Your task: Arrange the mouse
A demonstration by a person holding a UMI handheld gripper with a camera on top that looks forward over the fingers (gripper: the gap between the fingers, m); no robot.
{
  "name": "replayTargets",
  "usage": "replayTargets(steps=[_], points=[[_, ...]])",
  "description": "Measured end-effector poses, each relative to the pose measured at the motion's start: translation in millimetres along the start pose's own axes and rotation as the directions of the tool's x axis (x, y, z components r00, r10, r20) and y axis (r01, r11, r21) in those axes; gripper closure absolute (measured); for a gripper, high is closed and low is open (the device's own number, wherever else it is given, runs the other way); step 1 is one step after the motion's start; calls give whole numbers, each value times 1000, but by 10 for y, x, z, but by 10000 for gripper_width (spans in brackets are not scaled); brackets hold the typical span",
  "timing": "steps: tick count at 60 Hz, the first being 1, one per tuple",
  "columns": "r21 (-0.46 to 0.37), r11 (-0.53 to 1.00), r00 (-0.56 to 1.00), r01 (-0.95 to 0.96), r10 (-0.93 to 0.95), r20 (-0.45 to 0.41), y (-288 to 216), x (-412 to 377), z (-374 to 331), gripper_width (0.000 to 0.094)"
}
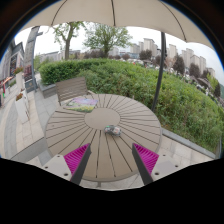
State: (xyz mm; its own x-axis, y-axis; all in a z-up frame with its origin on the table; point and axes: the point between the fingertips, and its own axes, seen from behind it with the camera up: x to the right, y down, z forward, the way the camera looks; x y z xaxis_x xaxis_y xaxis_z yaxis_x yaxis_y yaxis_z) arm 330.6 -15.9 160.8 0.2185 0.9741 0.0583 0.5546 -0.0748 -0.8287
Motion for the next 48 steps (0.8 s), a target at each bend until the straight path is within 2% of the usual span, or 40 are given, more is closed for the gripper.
replayTargets(steps=[11, 26, 48], points=[[48, 999, 1000, 4, -3, -11, 110, 212, 672, 79], [26, 1000, 1000, -6, 5, 13, 389, 312, 1581, 79], [3, 1000, 1000, 13, -13, 25, 313, 431, 2624, 80]])
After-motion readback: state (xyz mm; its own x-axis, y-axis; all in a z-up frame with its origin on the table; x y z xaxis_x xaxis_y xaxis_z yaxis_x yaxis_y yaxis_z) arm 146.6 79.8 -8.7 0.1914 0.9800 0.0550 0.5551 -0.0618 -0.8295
